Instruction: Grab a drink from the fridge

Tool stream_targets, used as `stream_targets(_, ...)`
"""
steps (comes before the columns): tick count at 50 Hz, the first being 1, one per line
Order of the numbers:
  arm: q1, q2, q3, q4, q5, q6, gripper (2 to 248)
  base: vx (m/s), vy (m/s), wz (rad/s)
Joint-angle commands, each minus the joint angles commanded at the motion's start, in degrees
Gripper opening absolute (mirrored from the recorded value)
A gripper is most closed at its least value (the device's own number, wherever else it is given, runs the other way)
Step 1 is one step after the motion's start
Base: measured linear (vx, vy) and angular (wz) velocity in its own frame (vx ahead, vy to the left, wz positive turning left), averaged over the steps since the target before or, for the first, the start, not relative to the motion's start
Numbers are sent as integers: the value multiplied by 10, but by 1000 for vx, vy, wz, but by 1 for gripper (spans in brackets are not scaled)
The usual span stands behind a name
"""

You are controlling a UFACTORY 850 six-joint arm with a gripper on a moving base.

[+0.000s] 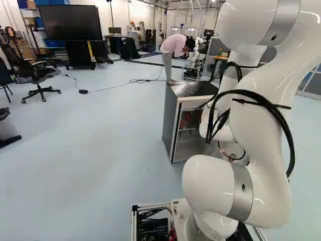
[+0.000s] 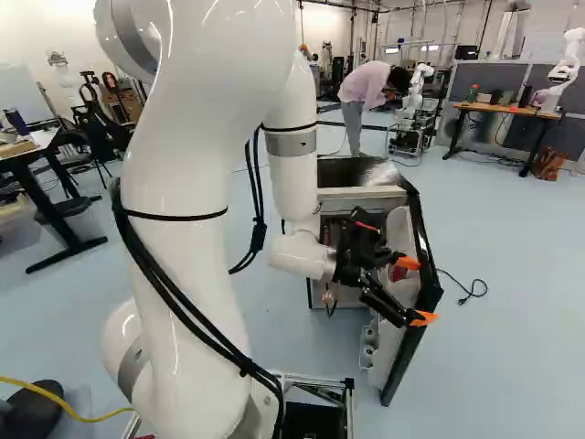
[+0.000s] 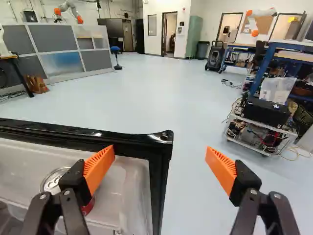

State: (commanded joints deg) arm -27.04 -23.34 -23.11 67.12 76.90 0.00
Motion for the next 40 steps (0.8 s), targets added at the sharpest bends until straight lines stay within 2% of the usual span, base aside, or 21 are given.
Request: stream_targets(40, -62, -76, -126, 0, 0, 0, 247, 0, 0, 0)
